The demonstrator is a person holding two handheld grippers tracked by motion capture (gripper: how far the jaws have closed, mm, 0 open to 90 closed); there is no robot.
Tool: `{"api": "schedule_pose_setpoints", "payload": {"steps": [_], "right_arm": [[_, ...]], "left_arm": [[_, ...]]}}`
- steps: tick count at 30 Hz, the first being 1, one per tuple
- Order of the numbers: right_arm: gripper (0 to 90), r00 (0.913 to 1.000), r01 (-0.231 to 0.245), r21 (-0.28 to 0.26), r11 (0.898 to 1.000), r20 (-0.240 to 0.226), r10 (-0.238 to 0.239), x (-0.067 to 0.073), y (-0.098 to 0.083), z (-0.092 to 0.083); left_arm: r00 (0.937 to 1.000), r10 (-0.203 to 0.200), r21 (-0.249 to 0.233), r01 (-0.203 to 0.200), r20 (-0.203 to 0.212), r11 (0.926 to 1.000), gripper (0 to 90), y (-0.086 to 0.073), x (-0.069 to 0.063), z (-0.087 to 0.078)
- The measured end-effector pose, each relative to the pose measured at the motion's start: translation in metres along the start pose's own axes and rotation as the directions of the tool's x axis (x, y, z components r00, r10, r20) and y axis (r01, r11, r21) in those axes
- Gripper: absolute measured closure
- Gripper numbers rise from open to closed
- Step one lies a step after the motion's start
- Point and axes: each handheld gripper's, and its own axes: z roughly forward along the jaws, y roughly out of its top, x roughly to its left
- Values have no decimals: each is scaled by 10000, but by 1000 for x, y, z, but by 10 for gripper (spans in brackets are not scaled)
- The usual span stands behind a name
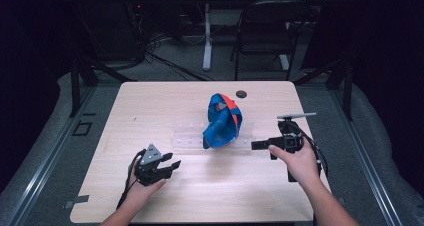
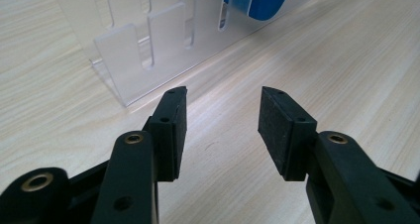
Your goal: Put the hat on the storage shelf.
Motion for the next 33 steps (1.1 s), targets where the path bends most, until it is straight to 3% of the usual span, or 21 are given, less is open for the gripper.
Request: {"api": "schedule_pose_setpoints", "payload": {"steps": [2,4,8,16,22,23,28,31,33], "right_arm": [[590,9999,126,-42,9999,-7,-126,-2,-4,2],[571,9989,409,-250,9989,246,-403,-8,-19,11],[556,9994,331,-292,9990,61,-329,-15,-32,18],[539,9978,664,-493,9966,97,-660,-32,-63,27],[539,9936,1087,-1245,9863,431,-1040,-41,-85,26],[536,9914,1253,-1609,9790,567,-1176,-45,-92,28],[537,9901,1272,-2407,9622,892,-1086,-53,-104,31],[533,9902,1315,-3034,9437,848,-1107,-57,-113,32],[509,9841,1753,-3286,9281,863,-1553,-61,-116,29]], "left_arm": [[10000,14,-7,-14,16,10000,531,0,2,0],[9999,-119,-6,119,40,9999,527,-3,7,-1],[9996,-277,99,277,-15,9996,527,-7,11,0],[9994,-316,269,319,-124,9991,523,-10,12,6],[9997,-240,362,243,-90,9990,517,-11,9,10],[9998,-176,355,180,-113,9992,515,-10,8,10],[9999,-142,394,143,-33,9991,513,-10,5,12],[9998,-184,187,184,40,9997,491,-7,1,13],[9995,-233,112,230,199,9997,490,-6,0,14]]}}
